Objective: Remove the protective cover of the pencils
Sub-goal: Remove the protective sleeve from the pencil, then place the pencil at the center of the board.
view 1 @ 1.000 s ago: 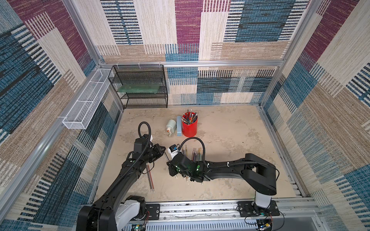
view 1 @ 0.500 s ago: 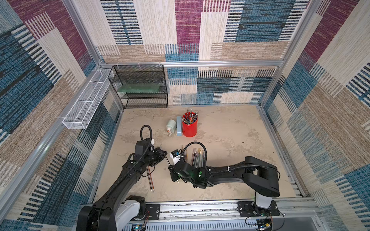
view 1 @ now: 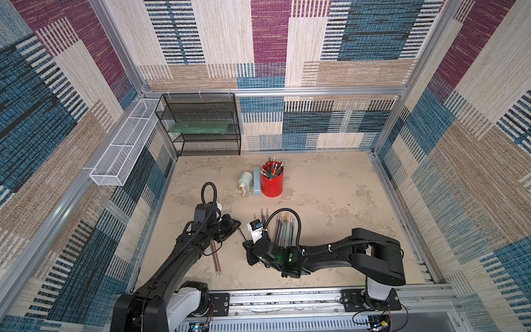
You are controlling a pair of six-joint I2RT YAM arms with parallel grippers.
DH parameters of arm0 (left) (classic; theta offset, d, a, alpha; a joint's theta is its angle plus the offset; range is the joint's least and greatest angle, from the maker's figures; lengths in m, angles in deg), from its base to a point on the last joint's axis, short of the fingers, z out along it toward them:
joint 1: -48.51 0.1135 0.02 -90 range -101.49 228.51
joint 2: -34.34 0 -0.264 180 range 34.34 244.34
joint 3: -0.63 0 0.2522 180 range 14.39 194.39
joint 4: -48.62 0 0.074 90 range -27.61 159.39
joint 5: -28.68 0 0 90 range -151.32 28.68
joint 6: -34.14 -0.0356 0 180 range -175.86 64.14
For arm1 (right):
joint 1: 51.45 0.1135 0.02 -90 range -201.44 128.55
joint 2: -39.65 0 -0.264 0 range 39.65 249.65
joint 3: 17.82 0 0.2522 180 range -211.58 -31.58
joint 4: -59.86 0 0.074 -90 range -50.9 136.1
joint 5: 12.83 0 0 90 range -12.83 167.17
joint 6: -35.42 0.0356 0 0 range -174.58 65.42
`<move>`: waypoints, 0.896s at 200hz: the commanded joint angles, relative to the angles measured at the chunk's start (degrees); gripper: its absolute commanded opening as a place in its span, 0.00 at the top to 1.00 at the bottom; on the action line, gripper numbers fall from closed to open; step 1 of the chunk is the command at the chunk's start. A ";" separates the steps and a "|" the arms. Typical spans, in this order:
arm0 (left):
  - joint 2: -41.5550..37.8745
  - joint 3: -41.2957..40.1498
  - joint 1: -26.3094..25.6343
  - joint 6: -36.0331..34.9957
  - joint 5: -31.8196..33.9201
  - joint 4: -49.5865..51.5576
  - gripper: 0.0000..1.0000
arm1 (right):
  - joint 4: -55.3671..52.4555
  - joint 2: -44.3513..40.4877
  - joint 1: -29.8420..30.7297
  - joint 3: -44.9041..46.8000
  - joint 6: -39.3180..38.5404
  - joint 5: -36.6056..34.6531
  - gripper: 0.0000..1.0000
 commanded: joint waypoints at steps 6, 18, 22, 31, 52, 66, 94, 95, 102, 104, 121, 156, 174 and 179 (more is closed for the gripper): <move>0.38 1.40 1.20 1.45 14.15 -10.20 1.00 | 0.86 -2.62 1.62 2.01 1.11 1.48 1.00; 0.25 2.48 1.15 1.87 14.30 -9.50 1.00 | 1.18 -3.52 2.08 2.52 1.71 0.27 1.00; 0.24 2.96 1.20 1.95 14.48 -8.92 1.00 | 1.48 -3.73 2.29 2.67 1.65 -0.04 1.00; 0.21 3.93 1.20 1.67 14.70 -8.00 1.00 | 2.18 -4.05 2.75 2.93 1.49 -0.87 1.00; 0.11 6.17 1.20 0.55 15.84 -6.07 1.00 | 2.86 -3.75 4.08 2.64 1.18 -2.72 1.00; 0.17 7.83 1.29 0.13 18.32 -3.66 1.00 | 2.88 -3.56 4.86 2.26 1.42 -4.11 1.00; 0.39 9.61 1.64 -0.87 17.71 -2.77 1.00 | 1.94 -3.22 5.55 1.21 1.97 -5.70 1.00; 0.45 9.61 1.64 -0.85 17.62 -2.88 1.00 | 1.93 -3.17 5.56 1.15 1.97 -5.75 1.00; 0.68 9.76 1.64 -1.22 17.17 -3.45 1.00 | 1.53 -2.99 5.49 1.04 2.29 -6.33 1.00; 0.79 9.80 1.64 -1.41 17.05 -3.50 1.00 | 1.31 -2.99 5.38 0.95 2.47 -6.55 1.00; 1.97 10.77 1.64 -3.05 16.58 -2.76 1.00 | -1.83 -2.28 4.56 -0.06 4.93 -8.05 1.00; 6.53 16.15 1.64 -11.40 17.21 1.61 1.00 | -11.97 3.20 2.24 -7.65 8.96 -6.56 1.00; 9.56 20.19 1.64 -16.49 20.60 5.60 1.00 | -15.27 6.73 1.26 -11.28 9.31 -6.21 1.00; 10.28 20.77 1.64 -17.50 21.61 6.11 1.00 | -15.98 7.75 0.89 -12.24 9.44 -5.82 1.00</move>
